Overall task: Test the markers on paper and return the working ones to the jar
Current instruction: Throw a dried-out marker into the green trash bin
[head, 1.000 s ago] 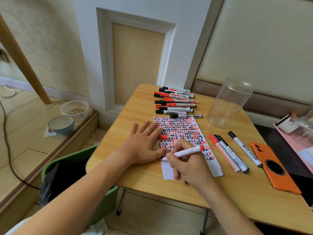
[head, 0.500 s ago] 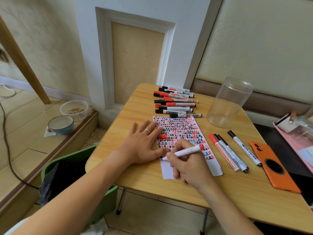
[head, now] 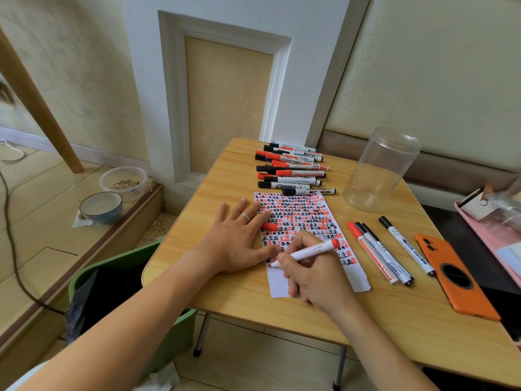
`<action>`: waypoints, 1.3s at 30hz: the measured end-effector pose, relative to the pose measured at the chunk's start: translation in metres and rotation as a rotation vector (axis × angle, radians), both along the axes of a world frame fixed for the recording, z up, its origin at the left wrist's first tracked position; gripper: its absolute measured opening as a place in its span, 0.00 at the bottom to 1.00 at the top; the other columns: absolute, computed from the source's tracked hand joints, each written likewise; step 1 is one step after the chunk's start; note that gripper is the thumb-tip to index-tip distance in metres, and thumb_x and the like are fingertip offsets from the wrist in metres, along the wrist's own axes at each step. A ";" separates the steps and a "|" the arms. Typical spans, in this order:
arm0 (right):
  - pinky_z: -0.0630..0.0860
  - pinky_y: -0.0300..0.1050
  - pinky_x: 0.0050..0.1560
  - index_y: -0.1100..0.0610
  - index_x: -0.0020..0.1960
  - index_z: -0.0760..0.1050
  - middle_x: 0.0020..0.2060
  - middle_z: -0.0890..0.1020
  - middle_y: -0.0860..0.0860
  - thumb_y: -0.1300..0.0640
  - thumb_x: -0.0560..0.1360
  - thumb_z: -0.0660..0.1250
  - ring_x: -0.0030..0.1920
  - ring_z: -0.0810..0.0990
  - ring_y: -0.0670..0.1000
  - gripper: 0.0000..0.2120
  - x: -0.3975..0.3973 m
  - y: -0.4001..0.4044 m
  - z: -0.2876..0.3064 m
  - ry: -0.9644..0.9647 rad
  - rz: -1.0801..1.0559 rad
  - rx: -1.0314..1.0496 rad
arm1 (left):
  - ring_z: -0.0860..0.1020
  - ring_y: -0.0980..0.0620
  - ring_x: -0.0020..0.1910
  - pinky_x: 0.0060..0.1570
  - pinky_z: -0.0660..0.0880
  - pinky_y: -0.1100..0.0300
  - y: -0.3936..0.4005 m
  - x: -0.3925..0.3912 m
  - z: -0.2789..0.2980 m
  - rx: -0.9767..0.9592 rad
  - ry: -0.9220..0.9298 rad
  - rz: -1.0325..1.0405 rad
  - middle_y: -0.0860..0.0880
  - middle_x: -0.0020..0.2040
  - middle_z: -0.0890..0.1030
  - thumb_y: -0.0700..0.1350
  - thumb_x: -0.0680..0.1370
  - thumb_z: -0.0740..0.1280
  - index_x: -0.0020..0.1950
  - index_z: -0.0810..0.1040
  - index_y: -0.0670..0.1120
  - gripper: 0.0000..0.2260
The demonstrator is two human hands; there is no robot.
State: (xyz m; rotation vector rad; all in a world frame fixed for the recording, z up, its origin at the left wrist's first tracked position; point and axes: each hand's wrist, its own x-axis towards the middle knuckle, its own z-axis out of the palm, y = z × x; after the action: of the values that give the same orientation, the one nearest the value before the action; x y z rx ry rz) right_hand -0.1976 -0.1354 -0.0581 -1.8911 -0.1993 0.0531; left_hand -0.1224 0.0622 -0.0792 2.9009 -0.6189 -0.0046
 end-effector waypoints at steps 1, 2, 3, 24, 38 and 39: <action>0.66 0.41 0.23 0.59 0.45 0.72 0.27 0.78 0.64 0.60 0.80 0.70 0.19 0.70 0.51 0.08 0.000 0.000 0.000 0.002 -0.003 -0.004 | 0.39 0.49 0.82 0.78 0.37 0.39 0.000 0.000 0.000 0.000 0.000 0.000 0.52 0.84 0.45 0.78 0.68 0.37 0.83 0.46 0.58 0.46; 0.66 0.41 0.23 0.59 0.45 0.72 0.26 0.78 0.64 0.60 0.80 0.70 0.19 0.70 0.51 0.08 0.000 0.000 0.000 0.003 -0.007 -0.005 | 0.39 0.49 0.82 0.78 0.37 0.39 0.000 0.000 0.000 -0.001 -0.002 0.000 0.52 0.84 0.46 0.78 0.68 0.37 0.83 0.46 0.58 0.46; 0.67 0.42 0.23 0.59 0.45 0.72 0.26 0.78 0.64 0.60 0.80 0.70 0.19 0.70 0.51 0.08 0.001 -0.001 0.000 0.004 -0.010 -0.005 | 0.39 0.49 0.82 0.78 0.37 0.39 0.000 0.001 0.000 -0.003 -0.004 -0.001 0.51 0.84 0.46 0.78 0.68 0.37 0.83 0.47 0.58 0.46; 0.66 0.41 0.23 0.56 0.42 0.73 0.28 0.78 0.65 0.60 0.79 0.70 0.22 0.73 0.55 0.09 0.002 -0.001 -0.003 -0.003 0.001 -0.003 | 0.39 0.51 0.82 0.78 0.37 0.40 0.000 -0.001 -0.001 -0.067 0.018 0.005 0.53 0.84 0.46 0.78 0.70 0.37 0.83 0.48 0.59 0.44; 0.68 0.41 0.22 0.63 0.49 0.73 0.34 0.79 0.58 0.61 0.80 0.69 0.28 0.77 0.53 0.07 0.010 -0.009 0.001 0.047 -0.161 0.362 | 0.72 0.54 0.56 0.53 0.72 0.56 0.005 -0.004 0.010 -0.479 -0.209 -0.050 0.55 0.56 0.79 0.48 0.80 0.70 0.59 0.83 0.57 0.09; 0.69 0.41 0.23 0.63 0.51 0.73 0.35 0.79 0.57 0.61 0.80 0.69 0.29 0.78 0.52 0.07 0.010 -0.009 0.001 0.047 -0.160 0.378 | 0.72 0.54 0.54 0.51 0.72 0.57 0.005 -0.005 0.012 -0.500 -0.204 -0.050 0.55 0.55 0.79 0.48 0.80 0.70 0.58 0.83 0.56 0.08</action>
State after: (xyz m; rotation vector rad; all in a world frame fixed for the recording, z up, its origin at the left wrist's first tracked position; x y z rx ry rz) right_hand -0.1877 -0.1447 -0.0572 -1.5215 -0.0222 -0.0459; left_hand -0.1276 0.0668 -0.0675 2.4165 -0.6188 0.3859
